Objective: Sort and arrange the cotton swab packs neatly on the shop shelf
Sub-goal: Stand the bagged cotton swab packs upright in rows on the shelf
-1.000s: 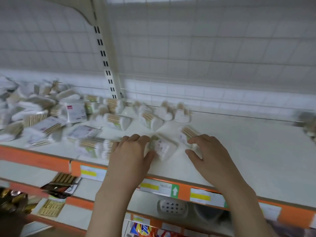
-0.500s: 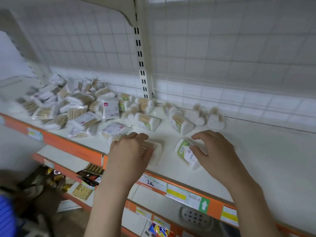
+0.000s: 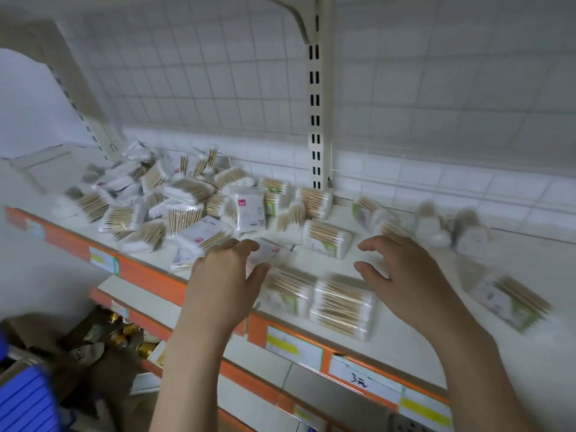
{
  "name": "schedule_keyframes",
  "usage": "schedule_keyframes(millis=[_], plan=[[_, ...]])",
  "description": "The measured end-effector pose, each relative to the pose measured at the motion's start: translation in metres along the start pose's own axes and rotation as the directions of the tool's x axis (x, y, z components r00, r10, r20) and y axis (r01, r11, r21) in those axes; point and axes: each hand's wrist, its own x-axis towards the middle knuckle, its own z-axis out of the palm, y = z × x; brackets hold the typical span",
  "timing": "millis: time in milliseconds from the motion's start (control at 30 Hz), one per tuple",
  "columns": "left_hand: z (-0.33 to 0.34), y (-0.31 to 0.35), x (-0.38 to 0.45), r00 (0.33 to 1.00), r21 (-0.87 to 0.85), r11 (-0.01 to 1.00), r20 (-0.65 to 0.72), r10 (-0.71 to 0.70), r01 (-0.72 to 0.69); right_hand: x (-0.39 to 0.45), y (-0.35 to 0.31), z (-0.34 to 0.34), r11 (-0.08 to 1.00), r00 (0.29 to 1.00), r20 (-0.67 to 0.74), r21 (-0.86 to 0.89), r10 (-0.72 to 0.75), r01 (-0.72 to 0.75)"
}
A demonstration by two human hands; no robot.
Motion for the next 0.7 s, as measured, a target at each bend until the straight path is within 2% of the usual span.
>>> schedule_keyframes(millis=[233,433,600,700], plan=[[-0.019,-0.079,0.045,0.999,-0.001,0.999,-0.015,0.032,-0.032,0.05,-0.06,0.054,1.0,0.997,0.079,-0.014,0.008,-0.007],[-0.022,-0.126,0.077,0.999,-0.031,0.999,0.014,0.042,-0.041,0.077,-0.084,0.081,0.988,0.965,0.217,-0.079,0.147,-0.133],[-0.011,-0.146,0.095,0.993,-0.021,0.999,0.106,0.045,-0.043,0.086,-0.095,0.091,0.969,0.929,0.283,-0.136,0.238,-0.207],[-0.002,-0.154,0.102,0.976,0.003,1.0,0.215,0.013,-0.014,0.088,-0.101,0.094,0.957,0.901,0.325,-0.123,0.288,-0.262]])
